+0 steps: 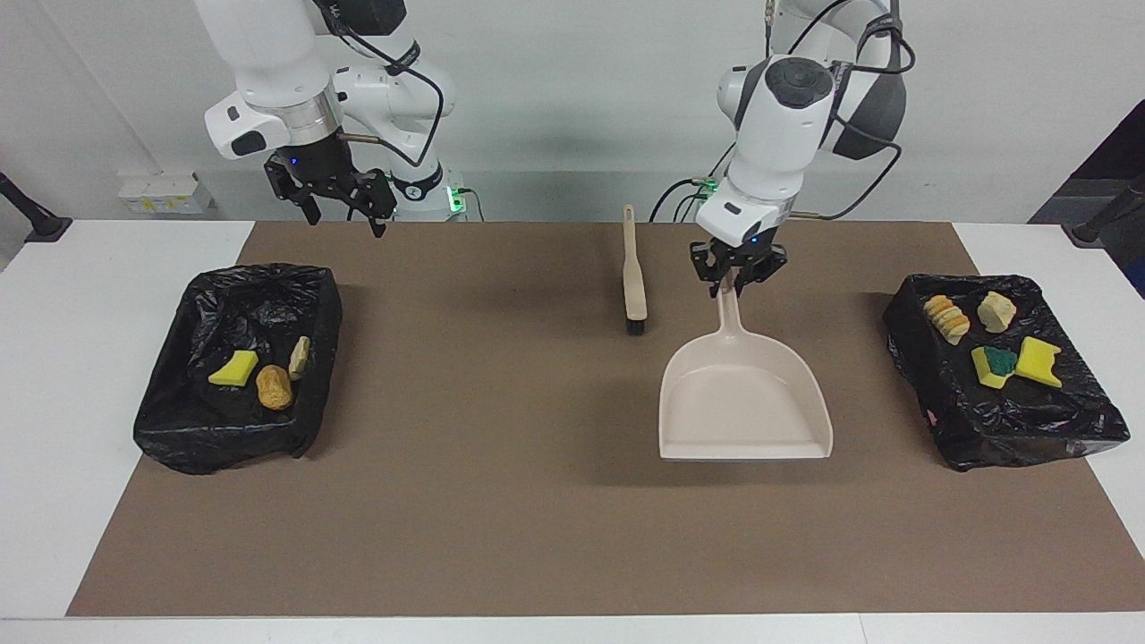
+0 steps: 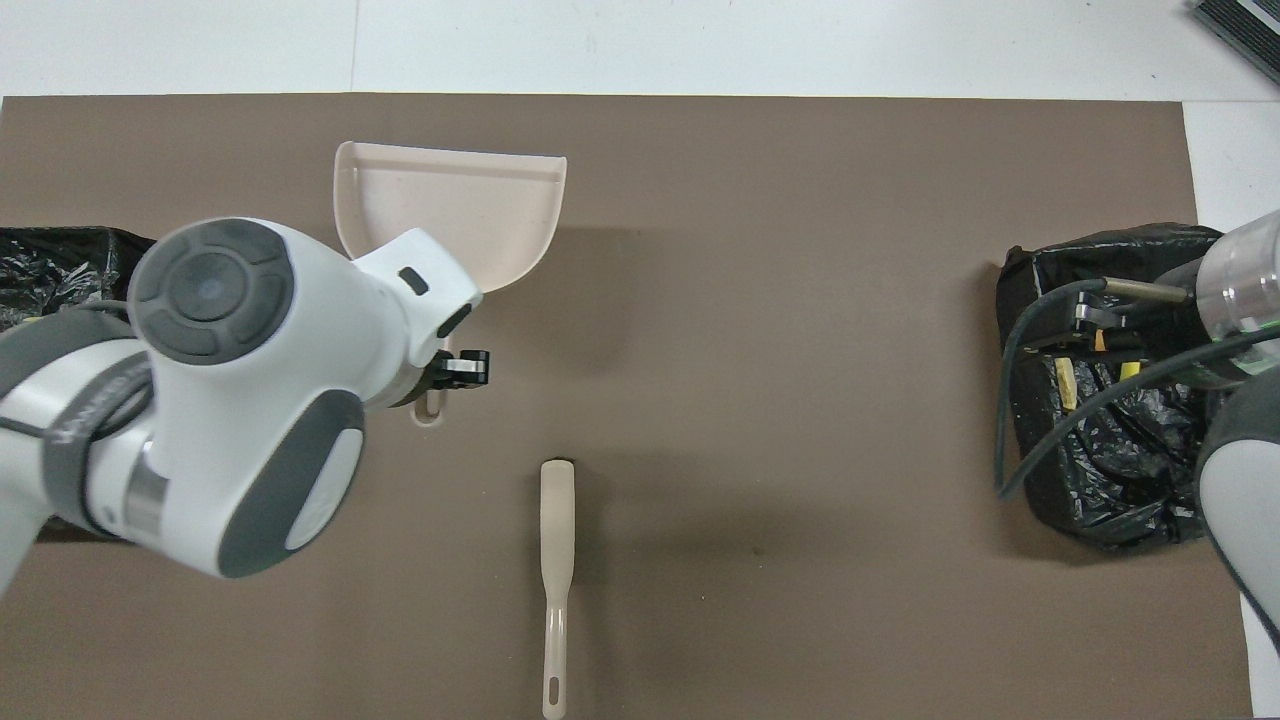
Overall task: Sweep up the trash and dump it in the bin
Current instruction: 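Lift the emptied dustpan from the bin and lower it onto the table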
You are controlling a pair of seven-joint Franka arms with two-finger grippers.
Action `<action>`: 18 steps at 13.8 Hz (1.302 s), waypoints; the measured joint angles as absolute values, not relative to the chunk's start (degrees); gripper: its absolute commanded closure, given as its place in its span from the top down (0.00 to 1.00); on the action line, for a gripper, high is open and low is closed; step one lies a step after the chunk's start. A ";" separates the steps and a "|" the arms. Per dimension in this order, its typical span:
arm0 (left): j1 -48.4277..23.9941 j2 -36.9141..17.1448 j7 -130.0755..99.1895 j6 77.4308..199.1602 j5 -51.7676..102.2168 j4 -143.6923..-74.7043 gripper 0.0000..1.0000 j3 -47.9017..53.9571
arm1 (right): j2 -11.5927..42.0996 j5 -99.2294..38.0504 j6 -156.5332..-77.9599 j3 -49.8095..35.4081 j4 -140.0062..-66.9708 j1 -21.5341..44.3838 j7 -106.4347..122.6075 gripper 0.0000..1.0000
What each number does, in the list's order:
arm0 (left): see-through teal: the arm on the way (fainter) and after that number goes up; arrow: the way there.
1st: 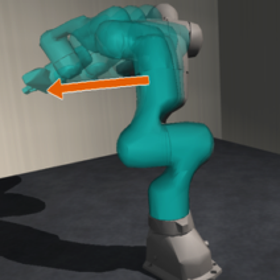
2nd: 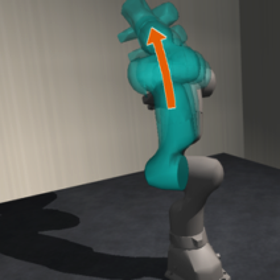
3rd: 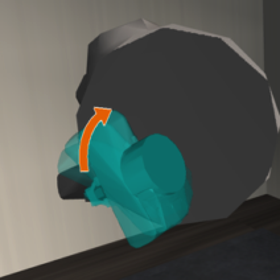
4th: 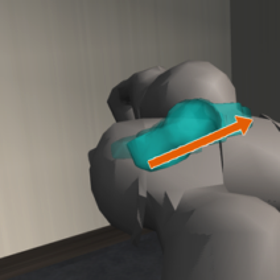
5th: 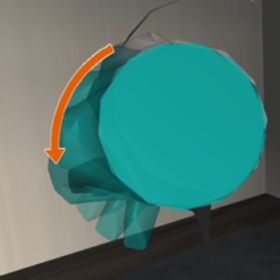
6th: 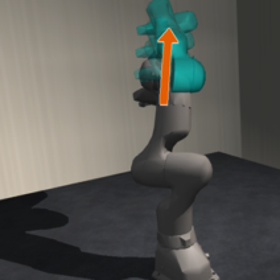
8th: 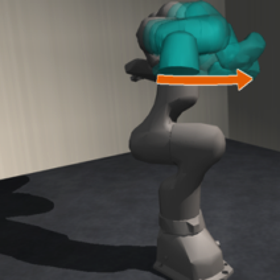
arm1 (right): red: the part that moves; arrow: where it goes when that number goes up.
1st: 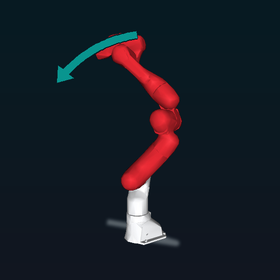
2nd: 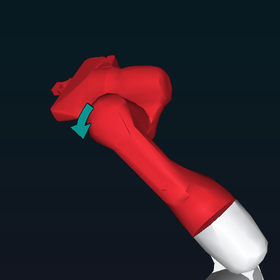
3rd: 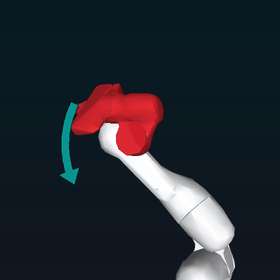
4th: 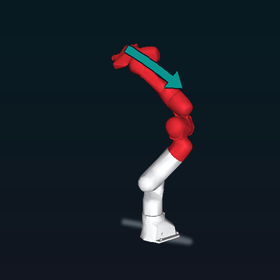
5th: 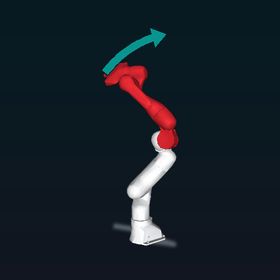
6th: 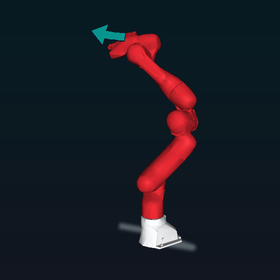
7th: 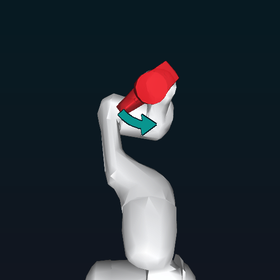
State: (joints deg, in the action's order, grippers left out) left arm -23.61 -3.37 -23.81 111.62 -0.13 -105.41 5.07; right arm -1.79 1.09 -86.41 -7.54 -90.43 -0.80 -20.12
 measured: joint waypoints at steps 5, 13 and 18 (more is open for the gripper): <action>-30.62 -13.11 -29.53 122.81 -0.01 -106.48 0.00 5.10 | -1.81 1.12 -86.41 -4.94 -90.09 1.93 -18.69 1.00; -31.53 -13.64 -23.90 129.42 0.96 -112.55 0.00 4.99 | -1.74 1.12 -86.32 -3.28 -89.85 1.77 -16.45 1.00; -31.67 -14.47 -23.82 130.99 1.09 -112.98 1.00 4.99 | -1.74 1.08 -86.42 -3.36 -89.73 1.86 -16.45 1.00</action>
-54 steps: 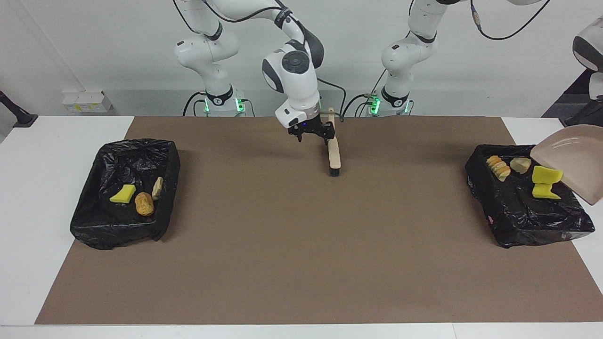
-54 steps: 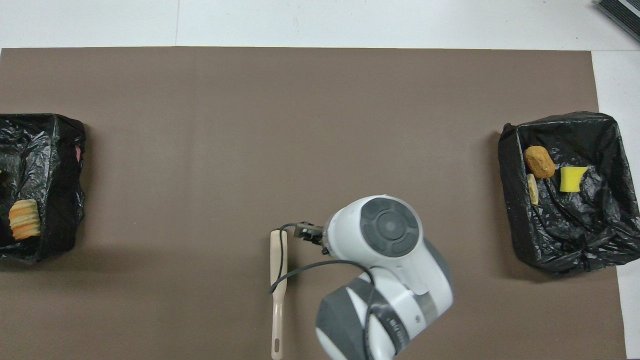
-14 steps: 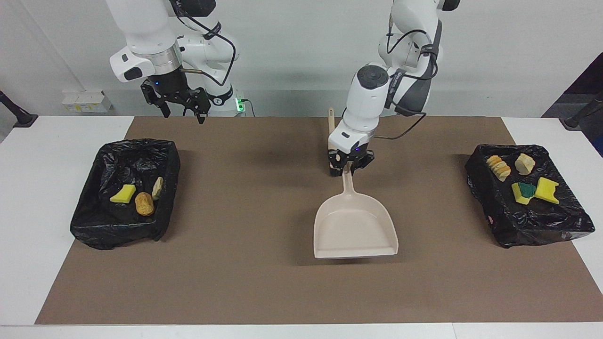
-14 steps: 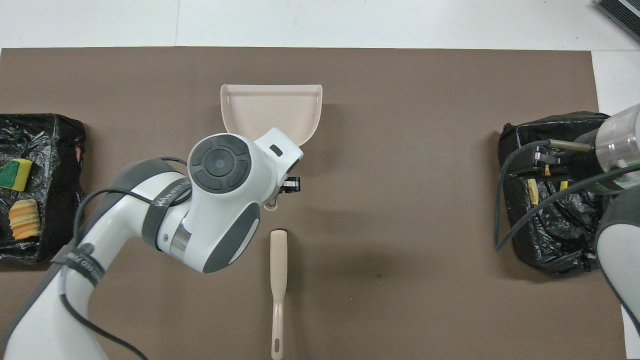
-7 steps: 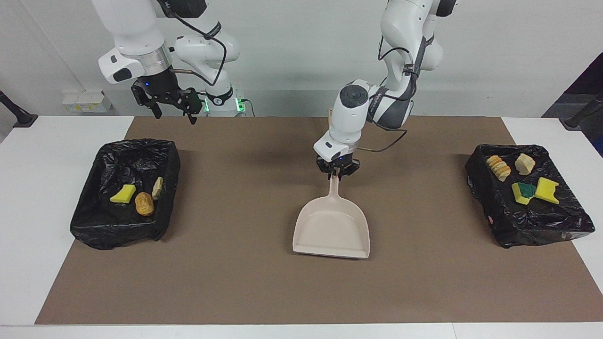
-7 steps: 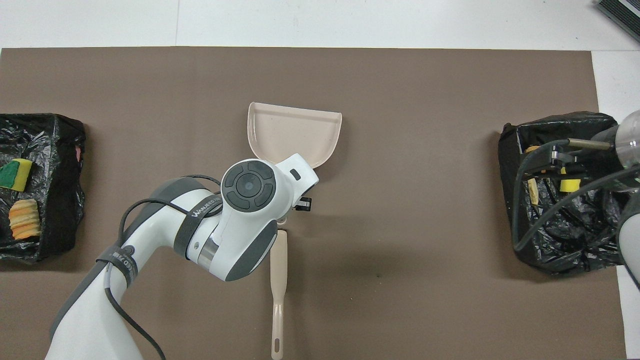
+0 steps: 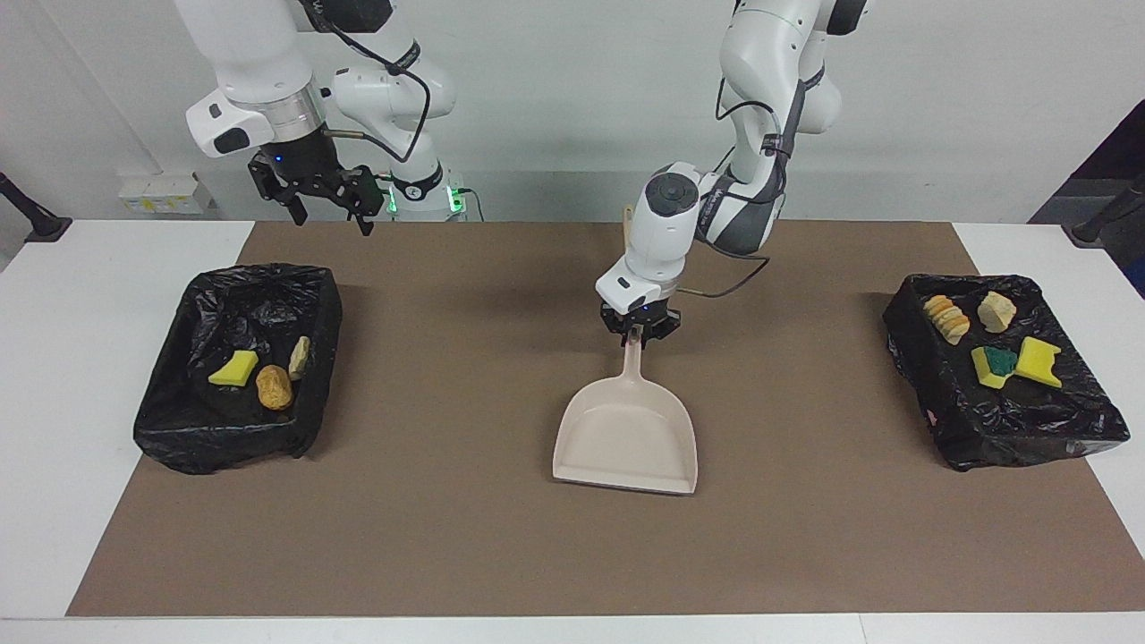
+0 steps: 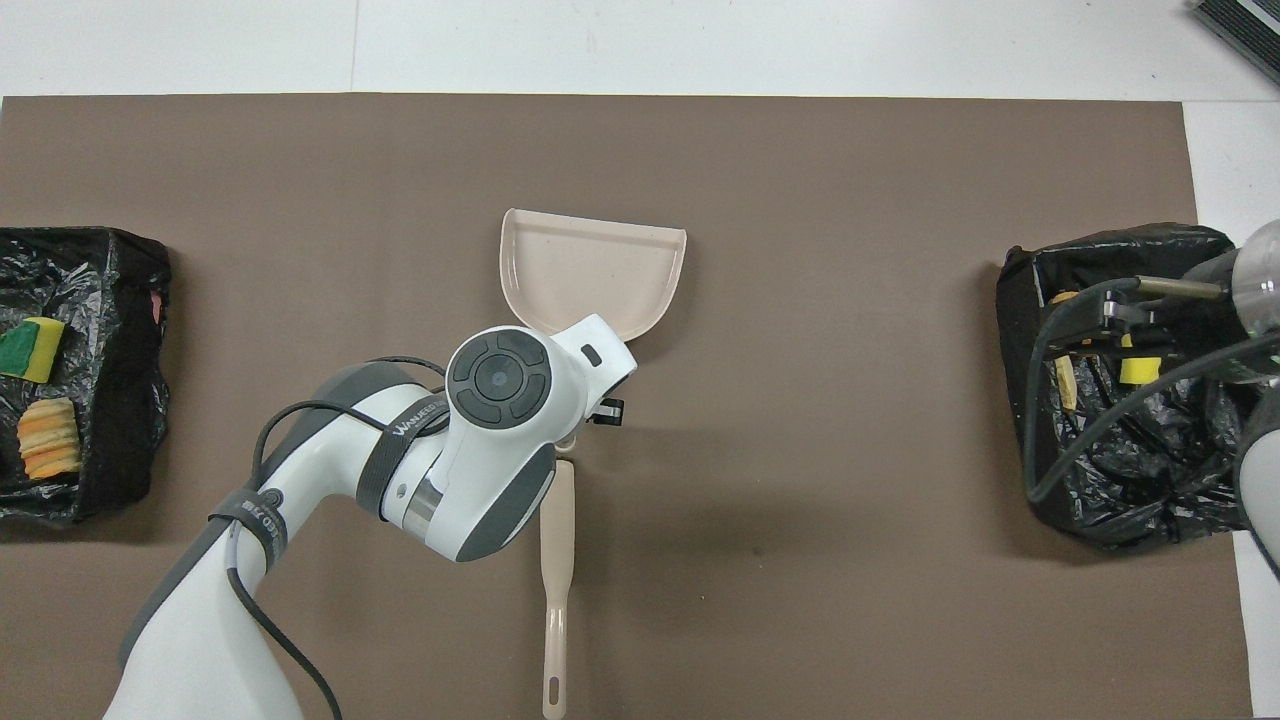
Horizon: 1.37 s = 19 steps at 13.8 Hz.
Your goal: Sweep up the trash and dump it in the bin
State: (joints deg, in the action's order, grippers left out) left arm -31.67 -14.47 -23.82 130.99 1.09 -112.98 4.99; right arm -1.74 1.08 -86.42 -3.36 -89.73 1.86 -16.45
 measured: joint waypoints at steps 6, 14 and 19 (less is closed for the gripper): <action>-30.75 -11.86 -25.02 126.46 1.19 -110.39 1.00 2.67 | -1.73 1.06 -87.26 -3.48 -89.69 1.89 -16.43 1.00; -12.16 2.04 -14.76 106.67 1.19 -107.92 1.00 1.48 | -1.70 1.04 -87.31 -3.52 -89.68 1.89 -16.43 1.00; -4.77 5.51 -2.83 95.60 -0.47 -106.00 1.00 1.46 | -1.69 1.04 -87.31 -3.49 -89.67 1.89 -16.43 1.00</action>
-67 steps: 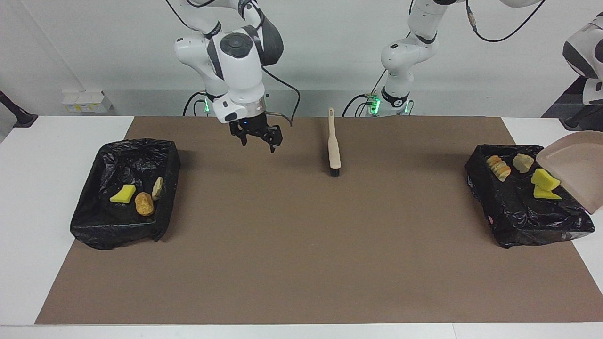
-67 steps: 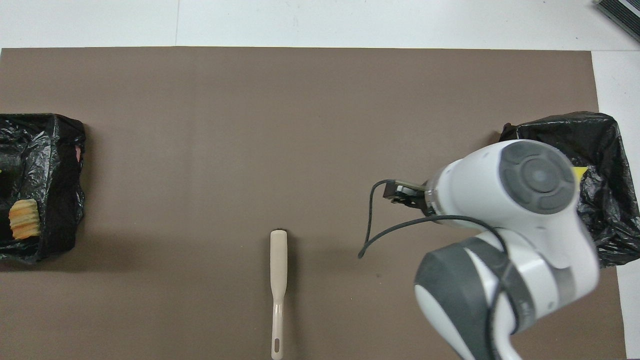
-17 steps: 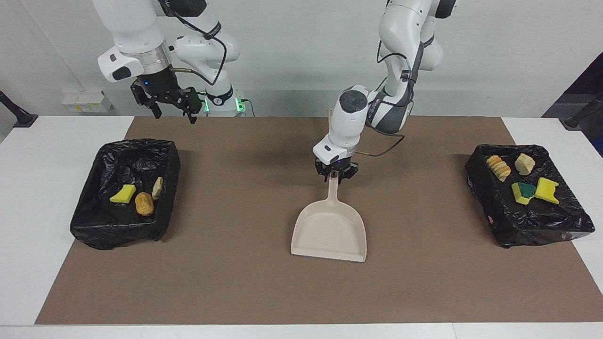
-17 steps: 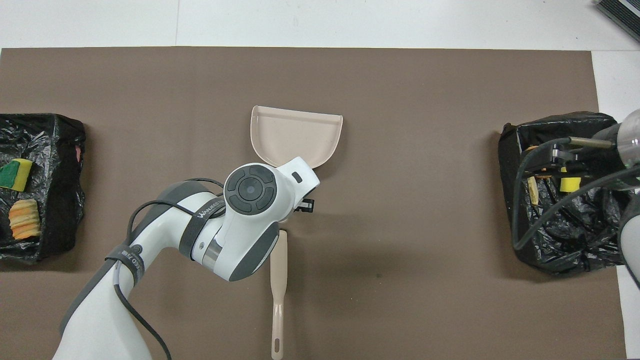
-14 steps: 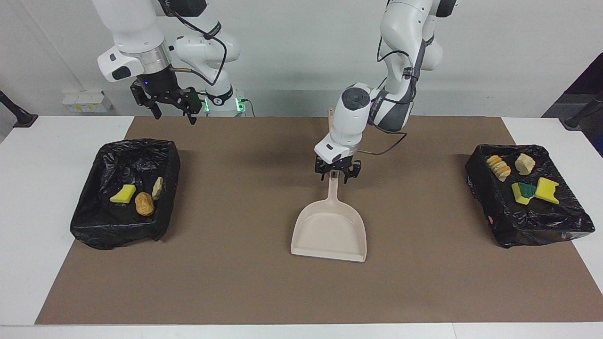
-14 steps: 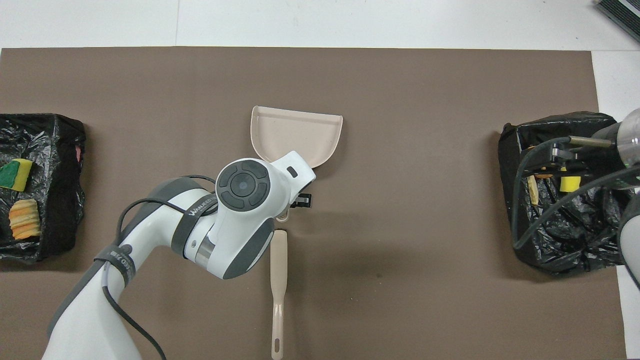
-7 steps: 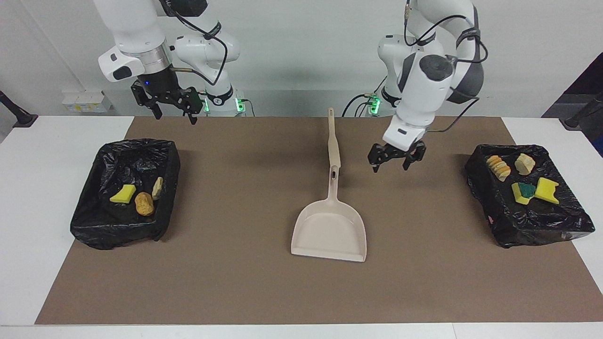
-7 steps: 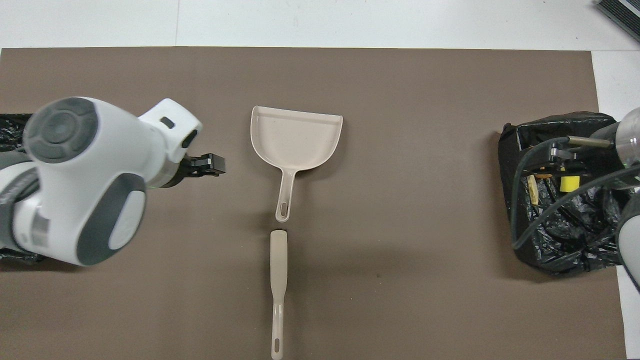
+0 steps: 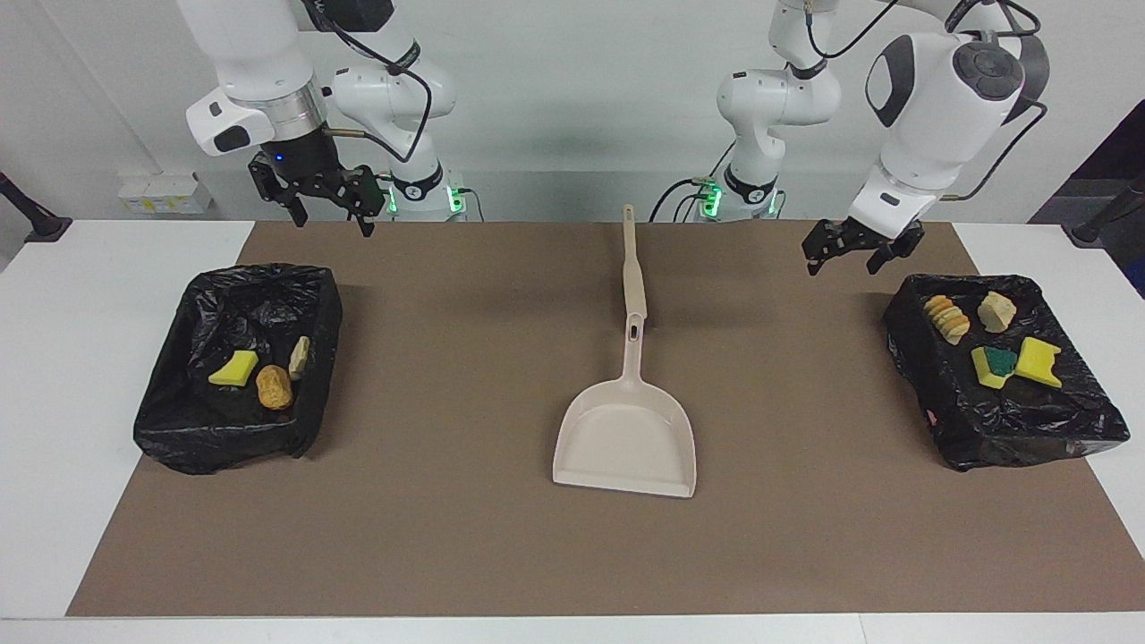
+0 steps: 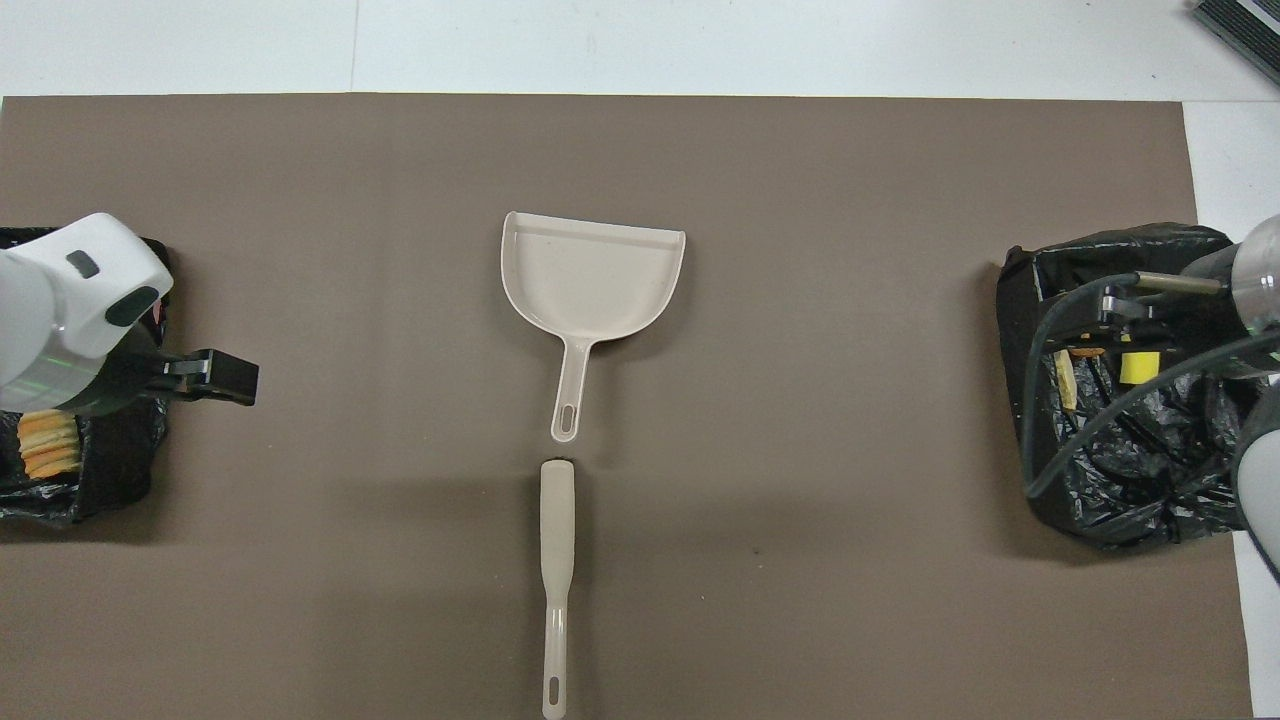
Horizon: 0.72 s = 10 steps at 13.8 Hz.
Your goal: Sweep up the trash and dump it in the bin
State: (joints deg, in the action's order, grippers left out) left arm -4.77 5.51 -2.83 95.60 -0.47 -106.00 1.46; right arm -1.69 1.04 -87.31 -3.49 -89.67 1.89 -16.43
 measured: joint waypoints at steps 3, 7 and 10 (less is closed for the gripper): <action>-0.72 5.86 2.46 93.04 -1.46 -101.63 1.00 1.27 | -1.69 1.04 -87.54 -3.49 -89.67 1.89 -16.43 1.00; 0.15 5.18 2.86 89.89 -1.46 -97.00 1.00 1.44 | -1.69 1.04 -87.63 -3.48 -89.67 1.88 -16.43 1.00; 0.11 4.34 2.51 87.22 -0.70 -93.02 1.00 2.14 | -1.68 1.04 -87.64 -3.48 -89.67 1.88 -16.43 1.00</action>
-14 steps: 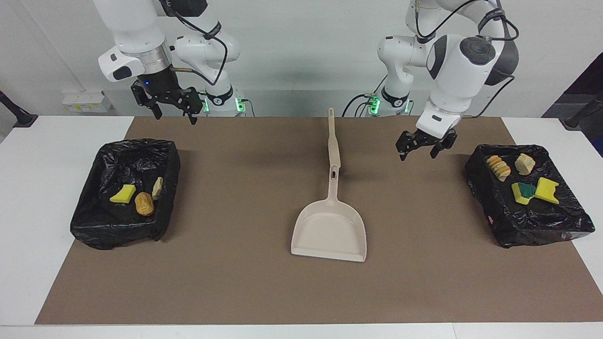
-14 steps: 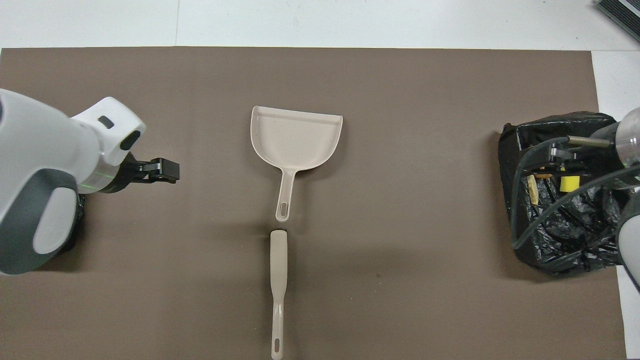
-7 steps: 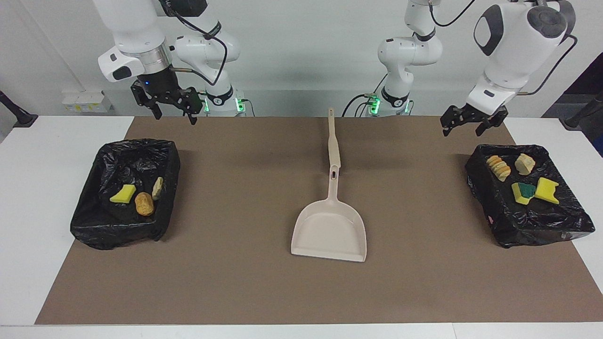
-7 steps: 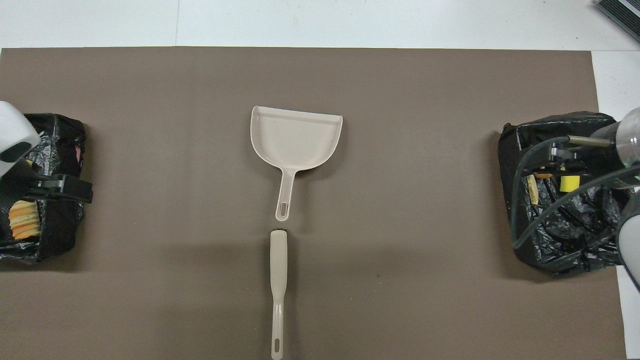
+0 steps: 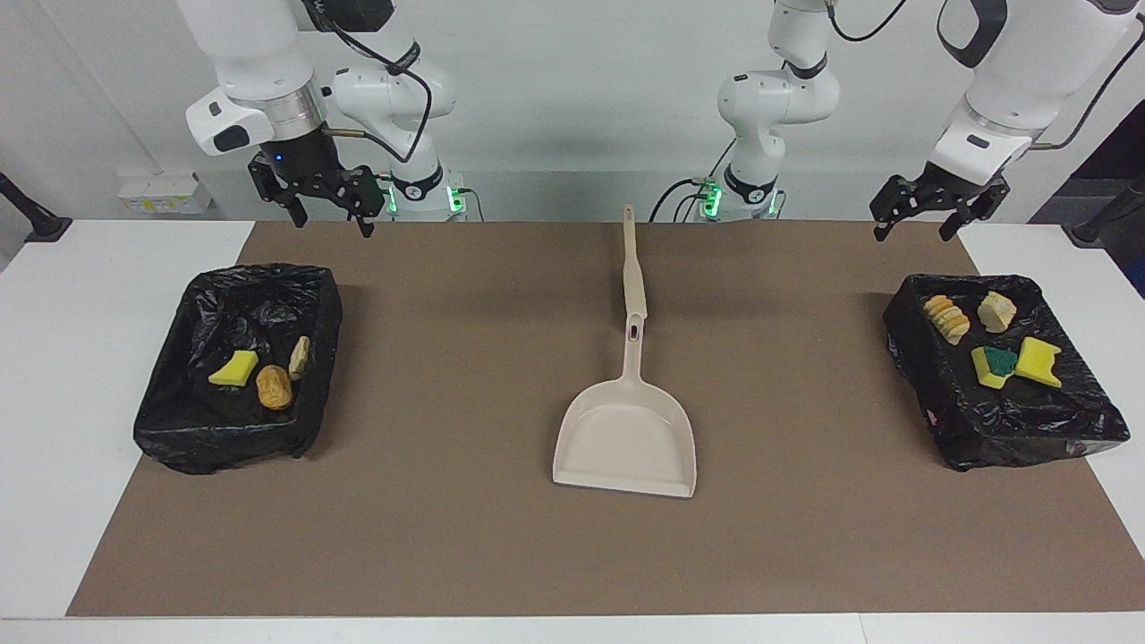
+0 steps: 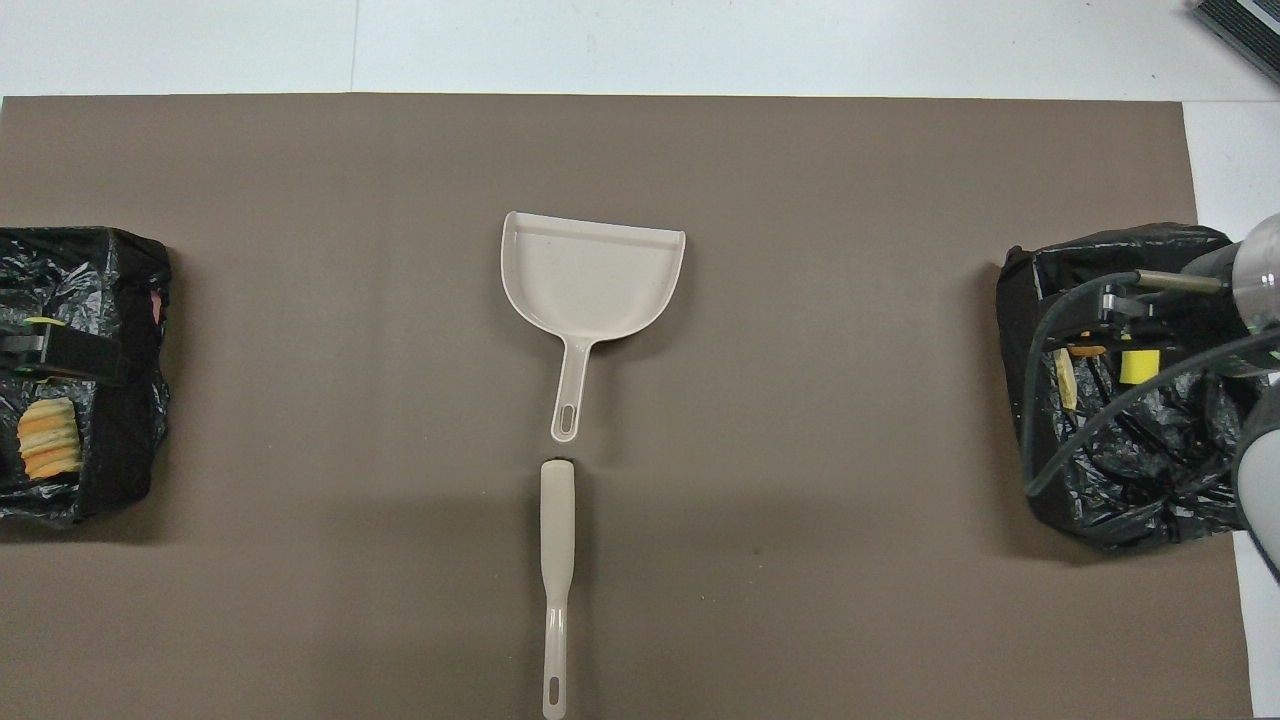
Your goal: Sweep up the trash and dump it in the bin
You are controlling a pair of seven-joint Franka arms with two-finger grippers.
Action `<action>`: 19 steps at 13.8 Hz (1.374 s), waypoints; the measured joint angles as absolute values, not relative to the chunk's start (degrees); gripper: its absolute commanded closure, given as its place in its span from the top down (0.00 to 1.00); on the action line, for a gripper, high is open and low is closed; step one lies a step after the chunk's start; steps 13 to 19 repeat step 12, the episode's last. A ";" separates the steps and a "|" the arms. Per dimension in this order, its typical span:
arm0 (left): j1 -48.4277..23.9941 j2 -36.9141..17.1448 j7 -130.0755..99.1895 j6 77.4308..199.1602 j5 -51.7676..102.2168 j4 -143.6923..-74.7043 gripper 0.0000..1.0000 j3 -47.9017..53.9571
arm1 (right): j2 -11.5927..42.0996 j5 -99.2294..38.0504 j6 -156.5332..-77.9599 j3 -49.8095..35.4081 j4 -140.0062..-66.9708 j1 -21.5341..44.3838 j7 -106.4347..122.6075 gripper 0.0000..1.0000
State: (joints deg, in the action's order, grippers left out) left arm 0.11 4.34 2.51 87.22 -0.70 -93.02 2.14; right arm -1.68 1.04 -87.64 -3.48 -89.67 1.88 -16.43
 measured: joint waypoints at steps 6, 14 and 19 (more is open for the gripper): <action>-0.03 3.82 -0.24 85.40 0.44 -89.68 1.00 2.71 | -1.68 1.04 -87.65 -3.46 -89.67 1.87 -16.43 1.00; -0.03 3.72 -0.37 85.57 1.30 -89.68 1.00 2.70 | -1.66 1.04 -87.68 -3.43 -89.67 1.87 -16.43 1.00; -0.03 3.72 -0.37 85.57 1.30 -89.68 1.00 2.70 | -1.66 1.04 -87.68 -3.43 -89.67 1.87 -16.43 1.00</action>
